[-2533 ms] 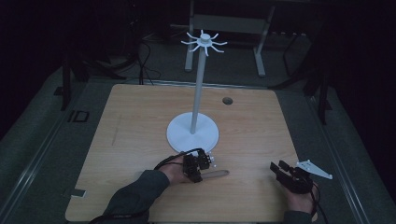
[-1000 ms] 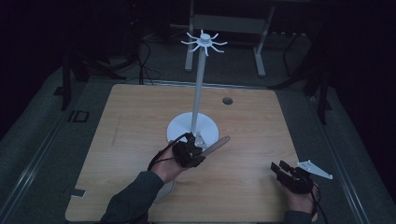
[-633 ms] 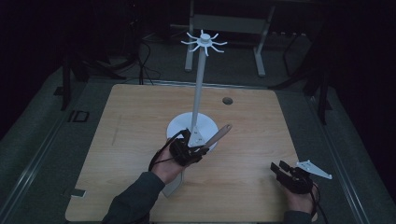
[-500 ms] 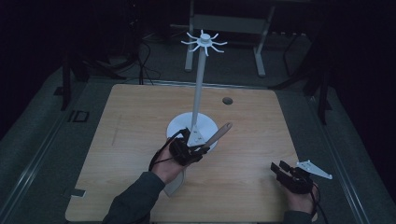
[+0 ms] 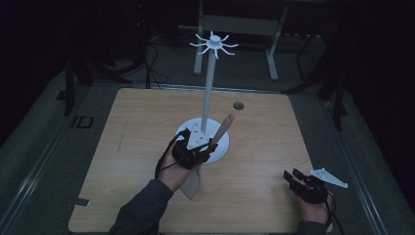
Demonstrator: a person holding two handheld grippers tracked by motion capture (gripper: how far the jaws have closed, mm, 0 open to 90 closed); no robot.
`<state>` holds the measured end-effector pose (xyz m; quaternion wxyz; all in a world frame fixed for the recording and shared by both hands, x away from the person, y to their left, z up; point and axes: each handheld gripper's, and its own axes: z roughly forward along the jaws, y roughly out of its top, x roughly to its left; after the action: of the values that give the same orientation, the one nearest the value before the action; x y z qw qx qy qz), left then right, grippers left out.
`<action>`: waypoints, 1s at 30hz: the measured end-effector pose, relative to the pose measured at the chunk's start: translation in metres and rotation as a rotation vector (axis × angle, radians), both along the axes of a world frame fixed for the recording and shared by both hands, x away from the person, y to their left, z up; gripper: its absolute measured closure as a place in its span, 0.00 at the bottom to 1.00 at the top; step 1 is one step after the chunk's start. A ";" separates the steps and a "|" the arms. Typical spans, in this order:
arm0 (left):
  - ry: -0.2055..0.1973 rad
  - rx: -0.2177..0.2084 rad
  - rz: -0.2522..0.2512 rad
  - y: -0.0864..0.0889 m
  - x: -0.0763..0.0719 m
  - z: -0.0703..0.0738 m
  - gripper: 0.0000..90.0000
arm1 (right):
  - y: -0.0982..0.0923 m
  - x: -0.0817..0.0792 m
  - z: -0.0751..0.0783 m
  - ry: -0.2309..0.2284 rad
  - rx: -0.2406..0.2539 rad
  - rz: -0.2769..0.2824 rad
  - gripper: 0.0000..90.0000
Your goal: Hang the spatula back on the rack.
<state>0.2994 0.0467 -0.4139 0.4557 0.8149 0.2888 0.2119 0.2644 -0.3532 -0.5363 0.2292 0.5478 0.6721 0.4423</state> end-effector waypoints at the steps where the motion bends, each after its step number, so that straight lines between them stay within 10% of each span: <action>1: -0.003 -0.003 0.000 0.001 0.000 0.001 0.84 | 0.000 0.000 0.000 0.000 0.000 0.000 0.60; 30: -0.086 -0.095 0.110 -0.001 -0.003 0.016 0.84 | 0.000 0.000 0.000 -0.001 -0.001 0.002 0.60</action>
<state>0.2964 0.0461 -0.3978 0.4935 0.7654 0.3229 0.2575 0.2645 -0.3531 -0.5366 0.2294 0.5468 0.6727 0.4426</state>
